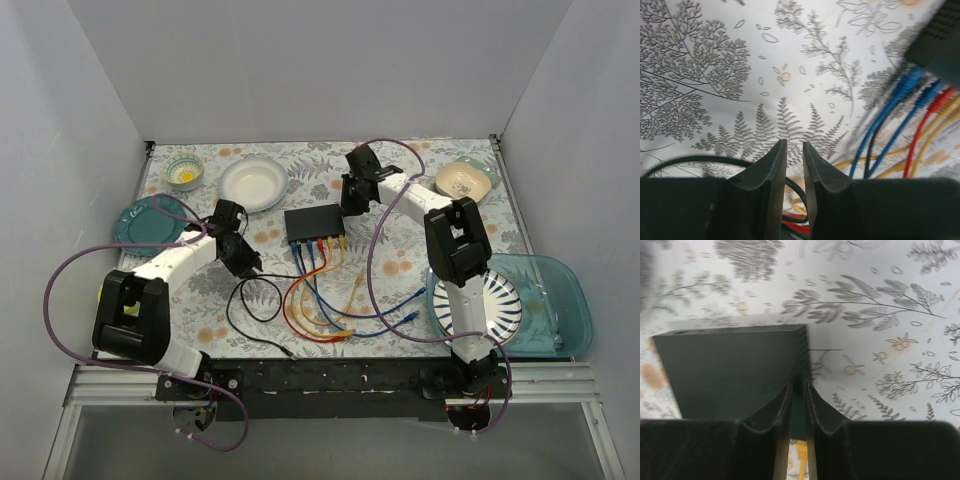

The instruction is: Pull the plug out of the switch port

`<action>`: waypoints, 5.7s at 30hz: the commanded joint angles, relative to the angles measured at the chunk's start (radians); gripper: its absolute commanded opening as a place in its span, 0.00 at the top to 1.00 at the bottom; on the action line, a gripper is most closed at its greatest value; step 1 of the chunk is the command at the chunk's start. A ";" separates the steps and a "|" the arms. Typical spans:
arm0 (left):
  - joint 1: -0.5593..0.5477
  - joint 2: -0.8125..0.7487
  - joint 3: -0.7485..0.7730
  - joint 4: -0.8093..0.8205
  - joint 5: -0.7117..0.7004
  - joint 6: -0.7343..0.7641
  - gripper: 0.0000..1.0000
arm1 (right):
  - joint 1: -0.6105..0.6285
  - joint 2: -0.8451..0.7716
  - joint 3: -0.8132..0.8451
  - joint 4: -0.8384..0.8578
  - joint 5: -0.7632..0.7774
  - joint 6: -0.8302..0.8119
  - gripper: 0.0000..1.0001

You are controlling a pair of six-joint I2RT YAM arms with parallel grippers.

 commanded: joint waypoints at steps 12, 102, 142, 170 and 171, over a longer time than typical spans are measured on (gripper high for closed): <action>0.000 0.212 0.018 0.106 0.055 0.002 0.80 | 0.034 -0.074 -0.311 0.099 -0.132 0.070 0.77; -0.116 0.041 0.089 0.434 0.101 -0.030 0.50 | 0.091 -0.712 -0.957 0.340 -0.176 0.090 0.39; -0.178 0.521 0.252 0.427 0.353 0.019 0.60 | -0.067 -0.263 -0.912 0.880 -0.520 0.298 0.52; -0.178 0.472 0.195 0.438 0.365 0.032 0.60 | -0.070 -0.202 -0.975 1.064 -0.470 0.522 0.81; -0.178 0.471 0.193 0.436 0.369 0.032 0.60 | -0.070 -0.203 -0.975 1.058 -0.471 0.513 0.84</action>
